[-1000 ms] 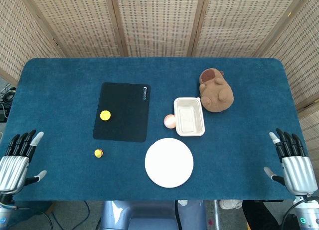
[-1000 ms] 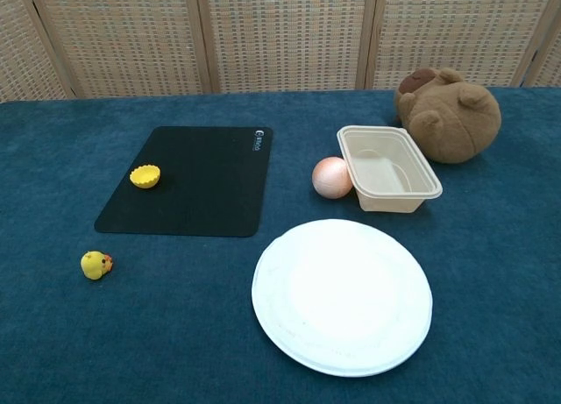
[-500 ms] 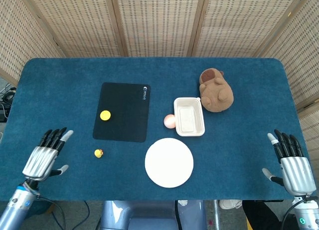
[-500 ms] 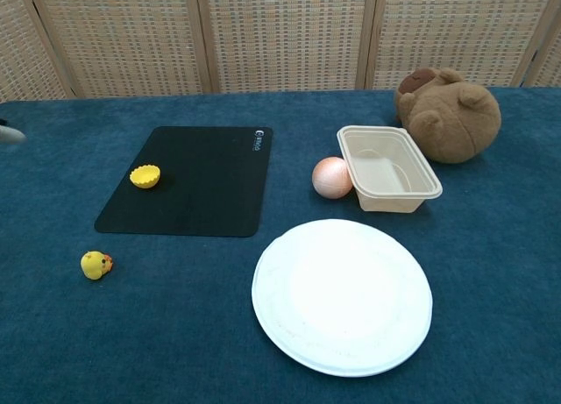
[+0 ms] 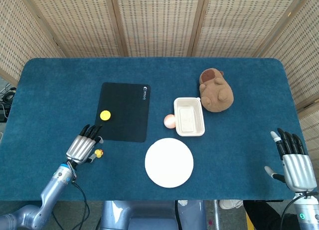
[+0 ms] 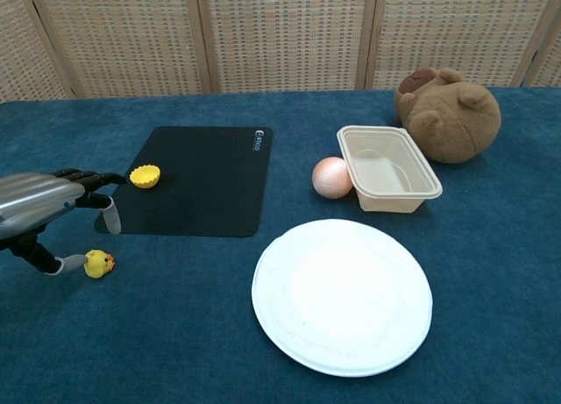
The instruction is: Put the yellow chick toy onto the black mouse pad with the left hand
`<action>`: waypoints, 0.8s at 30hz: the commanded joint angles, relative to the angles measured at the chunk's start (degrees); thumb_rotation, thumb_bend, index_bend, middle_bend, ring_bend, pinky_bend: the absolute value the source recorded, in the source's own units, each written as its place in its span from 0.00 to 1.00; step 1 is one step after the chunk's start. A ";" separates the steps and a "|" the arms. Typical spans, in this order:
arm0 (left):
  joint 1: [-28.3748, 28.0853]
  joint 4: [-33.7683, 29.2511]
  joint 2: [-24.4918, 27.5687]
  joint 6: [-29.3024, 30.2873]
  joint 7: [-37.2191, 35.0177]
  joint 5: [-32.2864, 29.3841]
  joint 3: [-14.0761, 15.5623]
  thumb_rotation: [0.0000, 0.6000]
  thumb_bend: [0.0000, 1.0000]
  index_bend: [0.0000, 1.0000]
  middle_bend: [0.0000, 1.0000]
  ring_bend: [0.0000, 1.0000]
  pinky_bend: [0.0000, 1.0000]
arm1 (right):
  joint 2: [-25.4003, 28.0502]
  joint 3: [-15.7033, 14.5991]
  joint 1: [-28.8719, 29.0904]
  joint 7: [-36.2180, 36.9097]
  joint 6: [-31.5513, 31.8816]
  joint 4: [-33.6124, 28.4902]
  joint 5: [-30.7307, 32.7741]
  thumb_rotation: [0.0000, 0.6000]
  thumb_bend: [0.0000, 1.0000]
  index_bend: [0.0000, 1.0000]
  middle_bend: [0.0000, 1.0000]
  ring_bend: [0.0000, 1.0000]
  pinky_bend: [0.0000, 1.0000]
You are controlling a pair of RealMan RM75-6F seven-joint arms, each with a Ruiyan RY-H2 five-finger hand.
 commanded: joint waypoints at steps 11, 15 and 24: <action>-0.21 0.25 0.03 0.47 -1.83 -0.87 2.18 1.00 0.32 0.36 0.00 0.00 0.00 | -0.27 0.06 -0.11 -0.38 0.21 -0.07 0.27 1.00 0.00 0.06 0.00 0.00 0.00; -0.28 0.17 0.26 0.74 -1.93 -1.04 2.60 1.00 0.32 0.36 0.00 0.00 0.00 | -0.25 0.07 -0.07 -0.24 0.13 -0.02 0.31 1.00 0.00 0.06 0.00 0.00 0.00; -0.15 -0.51 1.40 1.90 -2.94 -1.23 3.29 1.00 0.32 0.36 0.00 0.00 0.00 | -0.34 0.05 -0.04 -0.41 0.12 0.06 0.32 1.00 0.00 0.06 0.00 0.00 0.00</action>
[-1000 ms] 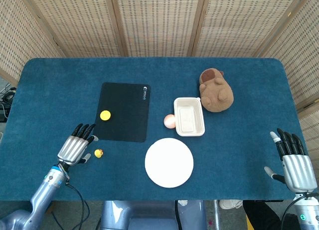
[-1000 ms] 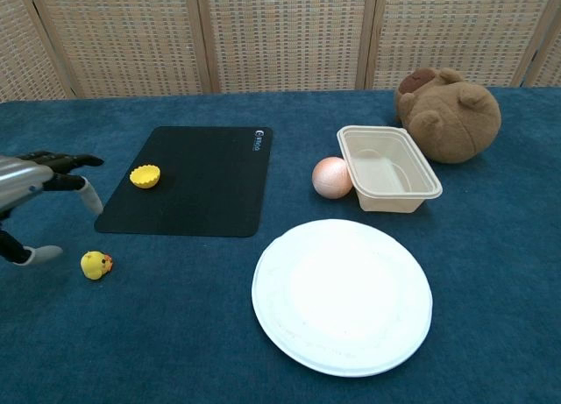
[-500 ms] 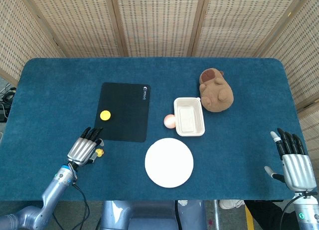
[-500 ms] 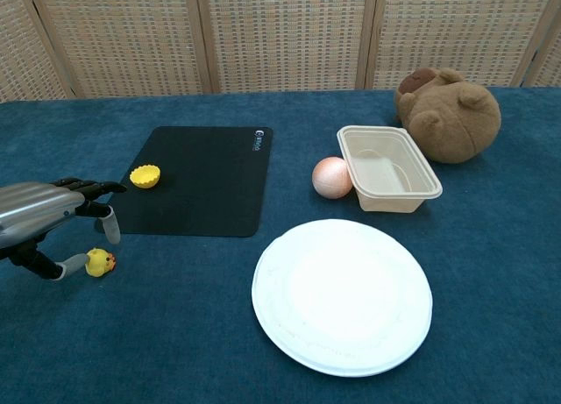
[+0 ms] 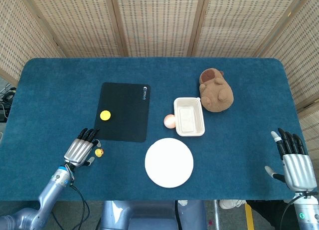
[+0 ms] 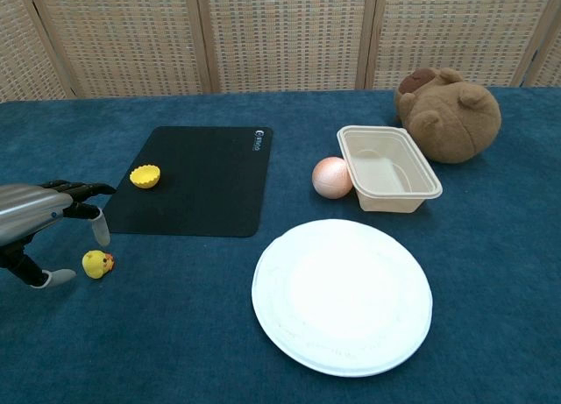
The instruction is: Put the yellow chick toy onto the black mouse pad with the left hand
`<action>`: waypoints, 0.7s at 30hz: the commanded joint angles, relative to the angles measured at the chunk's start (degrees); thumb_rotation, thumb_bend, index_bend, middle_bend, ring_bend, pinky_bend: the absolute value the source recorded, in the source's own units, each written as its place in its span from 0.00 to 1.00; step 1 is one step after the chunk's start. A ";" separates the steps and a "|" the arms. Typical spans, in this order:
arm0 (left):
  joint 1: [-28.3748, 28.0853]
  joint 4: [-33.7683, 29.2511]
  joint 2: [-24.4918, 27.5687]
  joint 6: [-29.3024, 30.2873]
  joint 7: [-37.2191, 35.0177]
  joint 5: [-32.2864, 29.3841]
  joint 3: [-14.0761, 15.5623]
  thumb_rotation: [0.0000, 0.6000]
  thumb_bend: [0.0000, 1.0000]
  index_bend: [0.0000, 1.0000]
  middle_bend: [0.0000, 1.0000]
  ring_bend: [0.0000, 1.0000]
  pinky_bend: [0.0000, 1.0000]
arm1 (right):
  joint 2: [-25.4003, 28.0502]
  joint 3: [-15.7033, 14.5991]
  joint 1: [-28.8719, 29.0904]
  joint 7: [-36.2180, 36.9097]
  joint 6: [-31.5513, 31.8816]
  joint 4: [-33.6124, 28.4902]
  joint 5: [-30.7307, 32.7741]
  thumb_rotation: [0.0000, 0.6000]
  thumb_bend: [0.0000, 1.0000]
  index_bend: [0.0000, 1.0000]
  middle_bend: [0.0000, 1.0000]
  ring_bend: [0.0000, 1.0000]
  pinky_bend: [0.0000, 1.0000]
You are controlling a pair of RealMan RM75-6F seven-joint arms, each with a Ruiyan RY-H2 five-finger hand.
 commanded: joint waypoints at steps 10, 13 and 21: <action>-0.41 0.03 0.17 0.16 -0.50 0.10 0.98 1.00 0.32 0.36 0.00 0.00 0.00 | -0.21 -0.02 0.06 -0.30 -0.11 0.13 0.09 1.00 0.00 0.06 0.00 0.00 0.00; -0.73 0.51 -0.24 -0.07 -0.86 -0.04 0.87 1.00 0.32 0.37 0.00 0.00 0.00 | -0.21 0.02 0.10 -0.17 -0.28 0.19 0.31 1.00 0.00 0.06 0.00 0.00 0.00; -1.39 1.17 -0.89 -0.31 -0.82 -0.26 0.98 1.00 0.36 0.43 0.00 0.00 0.00 | -0.18 0.10 0.16 0.00 -0.39 0.33 0.51 1.00 0.00 0.07 0.00 0.00 0.00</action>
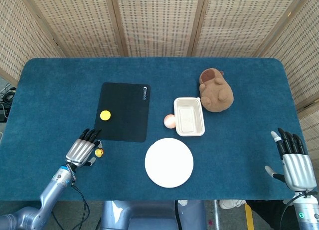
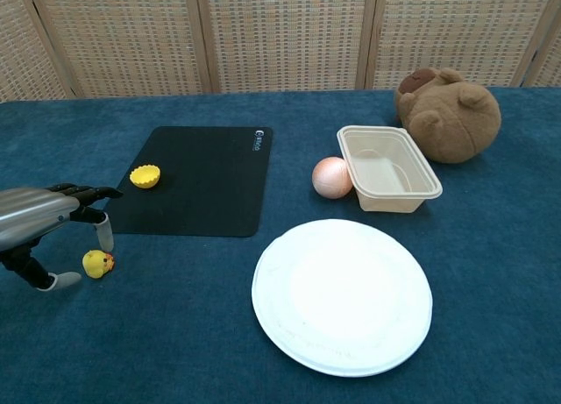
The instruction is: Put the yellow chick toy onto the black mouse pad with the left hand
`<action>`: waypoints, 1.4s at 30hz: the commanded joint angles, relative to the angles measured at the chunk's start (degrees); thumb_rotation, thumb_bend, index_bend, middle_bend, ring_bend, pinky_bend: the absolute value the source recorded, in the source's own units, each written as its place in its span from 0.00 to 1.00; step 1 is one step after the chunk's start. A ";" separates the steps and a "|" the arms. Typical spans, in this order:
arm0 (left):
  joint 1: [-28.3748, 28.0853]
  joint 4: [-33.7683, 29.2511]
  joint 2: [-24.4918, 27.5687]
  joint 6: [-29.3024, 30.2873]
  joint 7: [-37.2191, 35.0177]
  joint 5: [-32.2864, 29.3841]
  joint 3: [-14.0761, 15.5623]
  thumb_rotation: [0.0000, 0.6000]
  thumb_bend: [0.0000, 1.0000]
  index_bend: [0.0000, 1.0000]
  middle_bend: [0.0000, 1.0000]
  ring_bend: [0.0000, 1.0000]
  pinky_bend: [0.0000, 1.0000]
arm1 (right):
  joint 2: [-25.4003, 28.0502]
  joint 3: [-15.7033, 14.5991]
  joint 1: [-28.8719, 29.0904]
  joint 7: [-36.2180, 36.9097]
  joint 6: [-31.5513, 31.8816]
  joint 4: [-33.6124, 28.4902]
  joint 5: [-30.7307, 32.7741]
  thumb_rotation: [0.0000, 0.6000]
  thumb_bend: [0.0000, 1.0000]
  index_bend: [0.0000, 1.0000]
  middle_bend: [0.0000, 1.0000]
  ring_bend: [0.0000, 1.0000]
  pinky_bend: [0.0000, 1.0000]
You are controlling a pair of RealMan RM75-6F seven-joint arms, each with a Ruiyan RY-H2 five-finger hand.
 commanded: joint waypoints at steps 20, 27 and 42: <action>-3.23 -2.57 5.04 2.86 -5.62 -1.87 -7.74 1.00 0.38 0.48 0.00 0.00 0.00 | -0.18 -0.14 0.14 -0.03 -0.58 0.17 0.35 1.00 0.00 0.07 0.00 0.00 0.00; -11.00 3.05 3.59 -6.54 -3.64 -13.45 -13.98 1.00 0.39 0.48 0.00 0.00 0.00 | -0.38 0.27 0.47 0.20 -1.51 0.71 1.65 1.00 0.00 0.08 0.00 0.00 0.00; -17.88 15.14 -3.53 -11.86 -1.56 -22.00 -13.81 1.00 0.38 0.49 0.00 0.00 0.00 | -0.07 1.17 0.92 1.96 -3.12 1.71 4.28 1.00 0.00 0.08 0.00 0.00 0.00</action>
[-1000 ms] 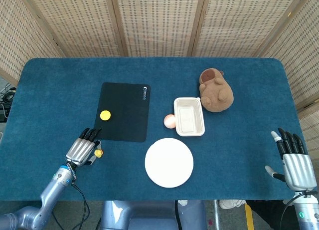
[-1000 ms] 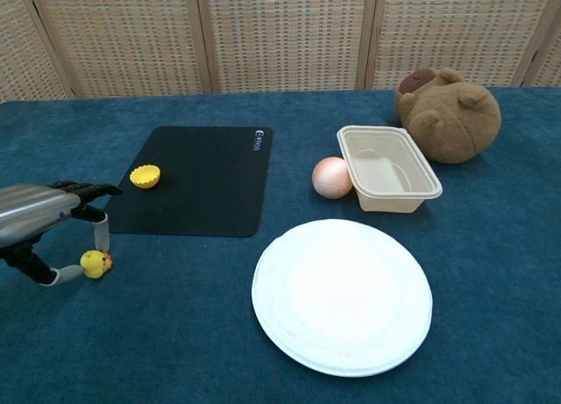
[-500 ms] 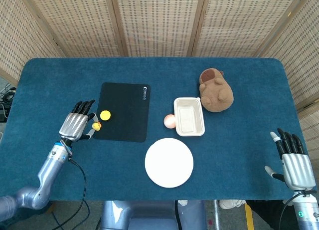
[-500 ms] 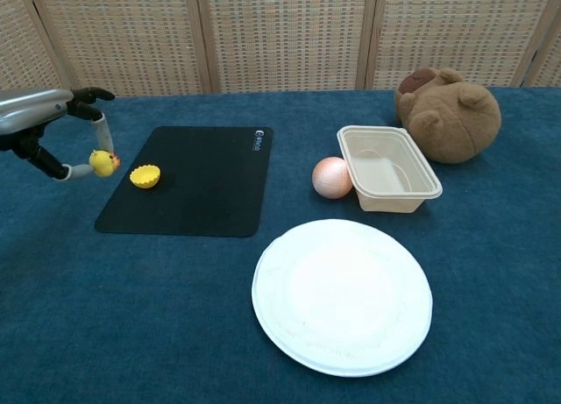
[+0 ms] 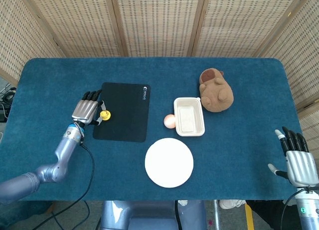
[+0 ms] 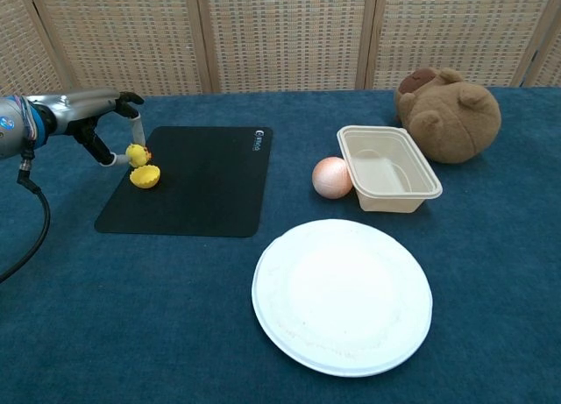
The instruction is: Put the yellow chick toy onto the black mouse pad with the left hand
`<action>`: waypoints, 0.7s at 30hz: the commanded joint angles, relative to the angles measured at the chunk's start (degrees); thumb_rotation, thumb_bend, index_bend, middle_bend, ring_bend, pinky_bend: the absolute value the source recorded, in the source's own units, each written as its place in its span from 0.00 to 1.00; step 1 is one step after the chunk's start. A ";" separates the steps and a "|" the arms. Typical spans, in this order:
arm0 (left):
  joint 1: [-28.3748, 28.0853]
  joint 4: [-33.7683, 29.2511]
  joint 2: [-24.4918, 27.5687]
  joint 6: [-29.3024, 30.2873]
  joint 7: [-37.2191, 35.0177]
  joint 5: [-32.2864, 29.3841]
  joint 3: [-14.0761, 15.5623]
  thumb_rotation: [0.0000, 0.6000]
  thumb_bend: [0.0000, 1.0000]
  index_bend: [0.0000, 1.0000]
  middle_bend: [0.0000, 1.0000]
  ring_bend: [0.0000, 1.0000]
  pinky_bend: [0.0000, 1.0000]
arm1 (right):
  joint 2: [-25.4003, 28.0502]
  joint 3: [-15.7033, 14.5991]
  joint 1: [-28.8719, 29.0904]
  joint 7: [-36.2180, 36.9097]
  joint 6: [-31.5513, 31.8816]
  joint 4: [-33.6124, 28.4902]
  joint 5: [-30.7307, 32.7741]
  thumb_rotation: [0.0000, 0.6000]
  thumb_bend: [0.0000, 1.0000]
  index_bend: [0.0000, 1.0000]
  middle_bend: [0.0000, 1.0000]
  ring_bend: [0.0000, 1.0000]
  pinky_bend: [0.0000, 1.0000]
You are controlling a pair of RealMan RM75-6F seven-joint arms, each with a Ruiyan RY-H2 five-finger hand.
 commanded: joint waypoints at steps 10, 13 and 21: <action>-2.02 3.65 -2.26 0.50 3.55 -4.74 1.30 1.00 0.38 0.48 0.00 0.00 0.00 | 0.71 -0.07 -0.22 1.43 0.33 -0.40 -0.25 1.00 0.00 0.08 0.00 0.00 0.00; -2.32 4.34 -2.58 0.39 3.68 -5.49 1.39 1.00 0.38 0.48 0.00 0.00 0.00 | 0.73 -0.05 -0.19 1.44 0.29 -0.43 -0.19 1.00 0.00 0.08 0.00 0.00 0.00; -2.57 5.30 -2.99 0.38 3.42 -5.45 2.23 1.00 0.34 0.21 0.00 0.00 0.00 | 0.22 -0.38 -0.06 0.14 0.22 -0.28 -0.51 1.00 0.00 0.08 0.00 0.00 0.00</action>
